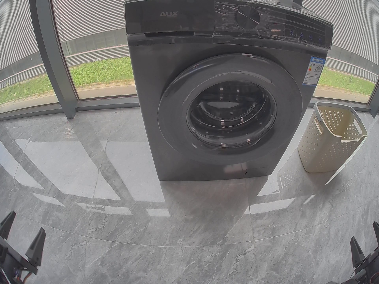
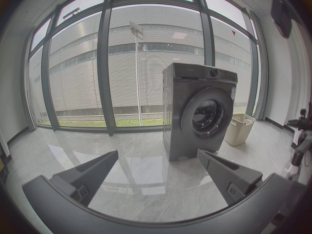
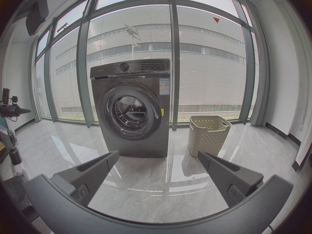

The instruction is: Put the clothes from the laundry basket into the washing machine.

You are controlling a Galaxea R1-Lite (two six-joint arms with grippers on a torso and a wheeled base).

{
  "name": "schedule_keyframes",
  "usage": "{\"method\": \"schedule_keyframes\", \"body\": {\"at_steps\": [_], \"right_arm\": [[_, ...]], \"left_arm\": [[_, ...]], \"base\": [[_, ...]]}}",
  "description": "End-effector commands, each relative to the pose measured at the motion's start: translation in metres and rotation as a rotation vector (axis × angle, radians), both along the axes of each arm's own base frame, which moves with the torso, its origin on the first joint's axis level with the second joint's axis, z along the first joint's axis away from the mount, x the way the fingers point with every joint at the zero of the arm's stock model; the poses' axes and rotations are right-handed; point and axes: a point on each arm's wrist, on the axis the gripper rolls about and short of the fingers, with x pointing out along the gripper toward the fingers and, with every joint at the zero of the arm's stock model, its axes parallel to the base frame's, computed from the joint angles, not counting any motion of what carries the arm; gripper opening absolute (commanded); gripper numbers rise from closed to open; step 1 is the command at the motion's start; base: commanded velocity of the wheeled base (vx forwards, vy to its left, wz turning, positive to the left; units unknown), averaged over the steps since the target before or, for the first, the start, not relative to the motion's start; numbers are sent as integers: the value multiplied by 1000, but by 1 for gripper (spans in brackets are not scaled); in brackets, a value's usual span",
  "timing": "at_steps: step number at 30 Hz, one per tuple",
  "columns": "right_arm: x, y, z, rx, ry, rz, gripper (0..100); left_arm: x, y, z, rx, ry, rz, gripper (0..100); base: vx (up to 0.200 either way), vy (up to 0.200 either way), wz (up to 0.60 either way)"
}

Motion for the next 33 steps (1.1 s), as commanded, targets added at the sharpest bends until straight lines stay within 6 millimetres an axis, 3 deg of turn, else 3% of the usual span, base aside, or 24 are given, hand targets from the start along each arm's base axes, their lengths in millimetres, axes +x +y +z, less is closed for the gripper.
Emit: {"method": "schedule_keyframes", "body": {"at_steps": [1,3,13,18,26,33], "right_arm": [[1,0,-5,0,13,-1,100],[1,0,-5,1,13,0,100],[1,0,-5,0,13,-1,100],[1,0,-5,1,13,-1,100],[1,0,-5,1,13,0,100],[1,0,-5,0,13,0,100]], "left_arm": [[-21,-3,-35,59,-49,43,100],[-23,-5,-47,50,29,-9,100],[-23,-5,-44,-7,12,4,100],[-23,1,-45,-2,24,243,100],[-23,-2,-53,-12,112,124,100],[-23,-2,-52,-14,101,122,100]], "base": [[0,0,0],[0,0,0],[0,0,0],[0,0,0],[0,0,0],[0,0,0]]}}
